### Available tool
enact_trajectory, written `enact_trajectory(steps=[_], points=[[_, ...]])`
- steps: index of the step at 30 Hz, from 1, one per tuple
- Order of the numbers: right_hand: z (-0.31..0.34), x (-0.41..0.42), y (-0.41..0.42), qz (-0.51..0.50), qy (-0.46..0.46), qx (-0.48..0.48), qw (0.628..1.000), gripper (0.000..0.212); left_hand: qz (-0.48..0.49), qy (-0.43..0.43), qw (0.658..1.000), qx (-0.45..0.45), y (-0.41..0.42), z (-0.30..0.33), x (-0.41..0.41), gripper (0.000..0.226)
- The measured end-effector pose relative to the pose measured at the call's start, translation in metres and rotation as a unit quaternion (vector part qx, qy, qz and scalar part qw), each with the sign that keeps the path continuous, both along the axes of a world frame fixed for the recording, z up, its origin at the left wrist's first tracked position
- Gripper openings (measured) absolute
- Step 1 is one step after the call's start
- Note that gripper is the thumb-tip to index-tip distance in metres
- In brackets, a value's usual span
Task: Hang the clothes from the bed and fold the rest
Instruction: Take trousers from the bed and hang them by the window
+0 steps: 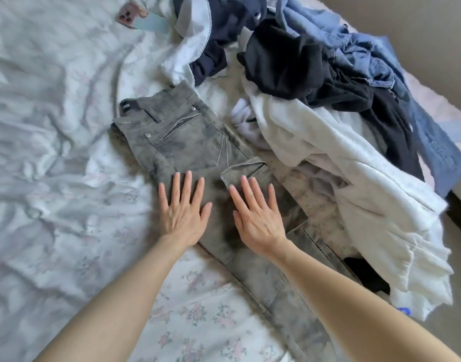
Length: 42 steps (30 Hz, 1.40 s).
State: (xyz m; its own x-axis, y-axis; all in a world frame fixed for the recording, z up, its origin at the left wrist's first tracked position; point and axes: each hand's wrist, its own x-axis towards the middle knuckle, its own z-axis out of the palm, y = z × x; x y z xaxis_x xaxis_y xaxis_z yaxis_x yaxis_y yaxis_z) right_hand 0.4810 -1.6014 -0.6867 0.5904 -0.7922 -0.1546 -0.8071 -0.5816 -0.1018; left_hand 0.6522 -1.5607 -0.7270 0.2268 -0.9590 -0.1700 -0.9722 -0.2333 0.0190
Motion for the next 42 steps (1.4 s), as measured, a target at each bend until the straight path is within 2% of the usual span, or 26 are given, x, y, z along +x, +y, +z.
enact_trajectory(steps=[4, 8, 11, 13, 16, 18, 21, 23, 24, 25, 26, 28, 29, 30, 32, 34, 35, 36, 37, 38, 39, 41, 42], points=[[0.001, 0.034, -0.042, 0.058, 0.039, 0.000, 0.998, 0.055, 0.072, 0.008, 0.997, -0.001, -0.022, -0.003, 0.029, 0.068], [-0.010, 0.072, -0.081, 0.068, 0.109, 0.079, 0.989, 0.057, 0.136, 0.022, 0.990, -0.010, -0.047, -0.002, 0.059, 0.080], [-0.016, 0.090, -0.097, 0.066, 0.149, 0.162, 0.973, 0.059, 0.220, 0.110, 0.969, -0.033, -0.070, 0.004, 0.081, 0.093], [-0.019, 0.096, -0.106, 0.066, 0.163, 0.206, 0.963, 0.060, 0.288, 0.215, 0.928, -0.100, -0.086, 0.011, 0.094, 0.096], [-0.015, 0.102, -0.119, 0.069, 0.177, 0.258, 0.947, 0.062, 0.417, 0.331, 0.825, -0.191, -0.112, 0.025, 0.116, 0.086], [-0.010, 0.104, -0.126, 0.059, 0.165, 0.298, 0.938, 0.061, 0.494, 0.365, 0.762, -0.203, -0.121, 0.030, 0.126, 0.082], [0.003, 0.103, -0.137, 0.048, 0.132, 0.341, 0.929, 0.057, 0.572, 0.416, 0.687, -0.166, -0.124, 0.034, 0.135, 0.082], [0.012, 0.101, -0.144, 0.036, 0.074, 0.346, 0.935, 0.048, 0.578, 0.479, 0.636, -0.176, -0.127, 0.039, 0.140, 0.054], [0.017, 0.100, -0.147, 0.019, 0.035, 0.340, 0.940, 0.042, 0.561, 0.507, 0.626, -0.189, -0.128, 0.043, 0.140, 0.035], [0.023, 0.100, -0.149, -0.010, -0.010, 0.328, 0.944, 0.038, 0.533, 0.527, 0.629, -0.205, -0.129, 0.050, 0.138, 0.023], [0.031, 0.100, -0.151, -0.053, -0.057, 0.319, 0.945, 0.035, 0.498, 0.537, 0.643, -0.222, -0.128, 0.056, 0.134, 0.021], [0.047, 0.099, -0.156, -0.169, -0.180, 0.325, 0.913, 0.032, 0.417, 0.522, 0.700, -0.252, -0.121, 0.071, 0.121, 0.026], [0.058, 0.097, -0.156, -0.238, -0.259, 0.350, 0.868, 0.031, 0.366, 0.506, 0.738, -0.256, -0.112, 0.082, 0.112, 0.029], [0.068, 0.095, -0.157, -0.300, -0.331, 0.384, 0.808, 0.029, 0.306, 0.497, 0.770, -0.258, -0.103, 0.090, 0.101, 0.032], [0.087, 0.085, -0.158, -0.366, -0.429, 0.438, 0.701, 0.027, 0.182, 0.490, 0.814, -0.253, -0.081, 0.096, 0.076, 0.035], [0.103, 0.067, -0.156, -0.386, -0.485, 0.478, 0.622, 0.041, 0.085, 0.479, 0.844, -0.227, -0.056, 0.097, 0.049, 0.025], [0.110, 0.054, -0.151, -0.397, -0.491, 0.491, 0.600, 0.051, 0.041, 0.470, 0.857, -0.207, -0.042, 0.098, 0.035, 0.024], [0.114, 0.042, -0.144, -0.408, -0.478, 0.495, 0.600, 0.061, -0.001, 0.458, 0.870, -0.182, -0.028, 0.095, 0.022, 0.024], [0.117, 0.031, -0.136, -0.418, -0.455, 0.483, 0.620, 0.065, -0.034, 0.445, 0.881, -0.157, -0.016, 0.091, 0.013, 0.024], [0.120, 0.016, -0.122, -0.425, -0.418, 0.451, 0.664, 0.065, -0.067, 0.431, 0.889, -0.136, -0.001, 0.090, 0.001, 0.024], [0.120, 0.002, -0.109, -0.416, -0.373, 0.403, 0.725, 0.064, -0.096, 0.418, 0.895, -0.122, 0.011, 0.088, -0.006, 0.023], [0.114, -0.025, -0.083, -0.346, -0.285, 0.309, 0.839, 0.059, -0.147, 0.391, 0.904, -0.096, 0.030, 0.083, -0.015, 0.022], [0.110, -0.037, -0.069, -0.309, -0.250, 0.278, 0.874, 0.054, -0.162, 0.379, 0.908, -0.079, 0.038, 0.081, -0.020, 0.024]])
